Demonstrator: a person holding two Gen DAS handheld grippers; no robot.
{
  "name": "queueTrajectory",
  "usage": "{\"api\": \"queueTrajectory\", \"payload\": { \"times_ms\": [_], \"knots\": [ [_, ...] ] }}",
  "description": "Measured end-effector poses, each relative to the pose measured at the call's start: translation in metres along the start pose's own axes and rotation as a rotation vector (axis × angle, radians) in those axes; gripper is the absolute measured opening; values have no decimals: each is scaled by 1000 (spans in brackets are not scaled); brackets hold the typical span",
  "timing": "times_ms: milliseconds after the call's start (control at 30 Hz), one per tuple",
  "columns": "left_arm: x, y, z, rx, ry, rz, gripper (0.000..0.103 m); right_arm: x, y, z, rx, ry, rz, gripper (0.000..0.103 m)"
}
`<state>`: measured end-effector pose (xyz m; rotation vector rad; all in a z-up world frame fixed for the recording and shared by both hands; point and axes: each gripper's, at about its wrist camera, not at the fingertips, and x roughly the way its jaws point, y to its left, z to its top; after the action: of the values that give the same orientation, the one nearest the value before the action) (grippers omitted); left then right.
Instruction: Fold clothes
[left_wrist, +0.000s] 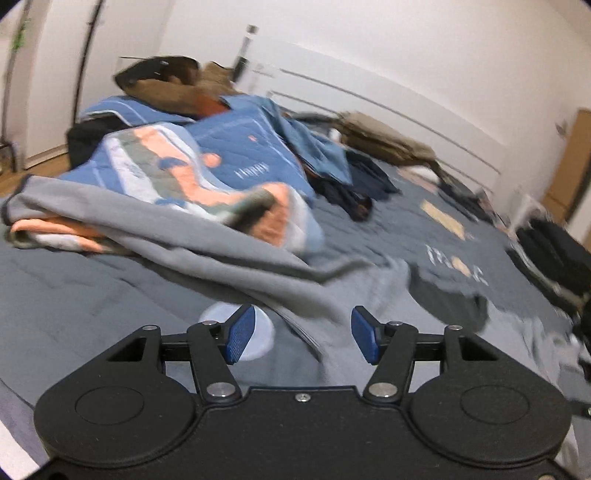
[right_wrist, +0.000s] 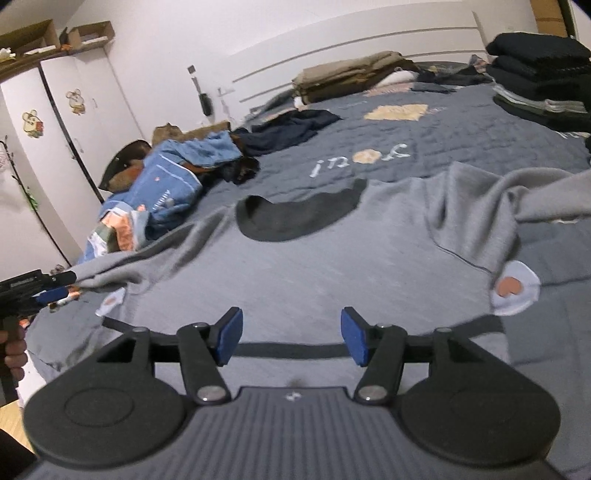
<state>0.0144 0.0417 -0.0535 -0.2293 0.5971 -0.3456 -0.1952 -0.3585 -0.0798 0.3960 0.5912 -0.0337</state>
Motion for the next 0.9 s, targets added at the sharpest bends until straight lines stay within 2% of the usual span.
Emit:
{"api": "queueTrajectory", "payload": {
  "times_ms": [133,333,500,633,700,800,900],
  "knots": [
    [-5,26,12,-50,-34,68,57,9,10,4,12,0,23,59],
    [-17,94,38,-212,-120,175,57,18,29,7,11,4,57,59],
    [-15,176,47,-475,-159,249,55,20,46,10,2,-17,79,60],
    [-14,217,50,-541,-210,290,49,27,56,13,-1,-28,87,61],
    [-11,231,51,-555,-211,303,45,33,61,13,0,-24,91,61],
    [-6,245,53,-579,-206,298,42,41,70,12,-11,-16,111,61],
    [-2,255,55,-594,-217,286,41,45,87,14,-24,-12,169,61]
  ]
}}
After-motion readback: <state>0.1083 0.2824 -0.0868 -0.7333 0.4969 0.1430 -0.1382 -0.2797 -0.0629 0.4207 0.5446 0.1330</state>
